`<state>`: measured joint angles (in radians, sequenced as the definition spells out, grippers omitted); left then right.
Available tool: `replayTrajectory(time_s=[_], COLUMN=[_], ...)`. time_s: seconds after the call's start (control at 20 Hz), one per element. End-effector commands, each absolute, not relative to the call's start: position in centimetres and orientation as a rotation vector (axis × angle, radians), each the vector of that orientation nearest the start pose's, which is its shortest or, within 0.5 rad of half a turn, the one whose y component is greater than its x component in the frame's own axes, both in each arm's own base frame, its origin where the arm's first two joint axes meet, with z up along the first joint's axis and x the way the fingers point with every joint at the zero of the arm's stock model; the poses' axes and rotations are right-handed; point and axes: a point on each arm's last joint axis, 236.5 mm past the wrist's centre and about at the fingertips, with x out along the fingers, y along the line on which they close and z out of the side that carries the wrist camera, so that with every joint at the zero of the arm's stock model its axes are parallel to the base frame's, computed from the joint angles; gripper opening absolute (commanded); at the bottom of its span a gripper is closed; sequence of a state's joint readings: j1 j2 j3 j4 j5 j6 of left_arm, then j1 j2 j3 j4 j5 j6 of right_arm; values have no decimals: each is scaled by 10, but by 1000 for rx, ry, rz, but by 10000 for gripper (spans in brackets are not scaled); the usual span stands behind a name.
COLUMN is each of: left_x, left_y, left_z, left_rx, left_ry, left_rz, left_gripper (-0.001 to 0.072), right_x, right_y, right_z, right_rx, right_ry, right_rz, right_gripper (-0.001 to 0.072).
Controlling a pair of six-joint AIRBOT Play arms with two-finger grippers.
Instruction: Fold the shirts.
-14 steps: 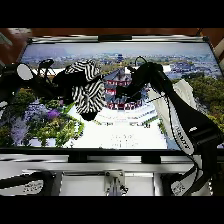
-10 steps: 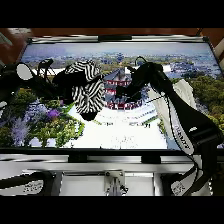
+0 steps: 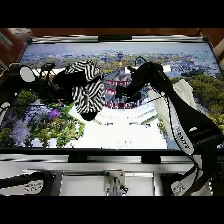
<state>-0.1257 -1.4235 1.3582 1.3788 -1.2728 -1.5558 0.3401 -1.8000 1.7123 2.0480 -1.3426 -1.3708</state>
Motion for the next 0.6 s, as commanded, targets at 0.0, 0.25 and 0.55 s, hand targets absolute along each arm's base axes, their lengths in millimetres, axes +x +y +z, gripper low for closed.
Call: replayTrajectory(time_s=[0.0, 0.25, 0.55], left_x=[397, 404, 412], left_y=[-96, -123, -134], left_z=[-4, -37, -82], left_rx=[-93, -174, -168], left_ry=[1370, 1404, 1441], left_rz=[-233, -275, -269], left_gripper=[610, 716, 714], right_x=[417, 417, 415], right_y=[260, 261, 261], right_z=[-14, -13, -12], right_rx=[335, 342, 340], right_ry=[1530, 1531, 1540], right_rz=[434, 432, 444], right_gripper=[657, 657, 657])
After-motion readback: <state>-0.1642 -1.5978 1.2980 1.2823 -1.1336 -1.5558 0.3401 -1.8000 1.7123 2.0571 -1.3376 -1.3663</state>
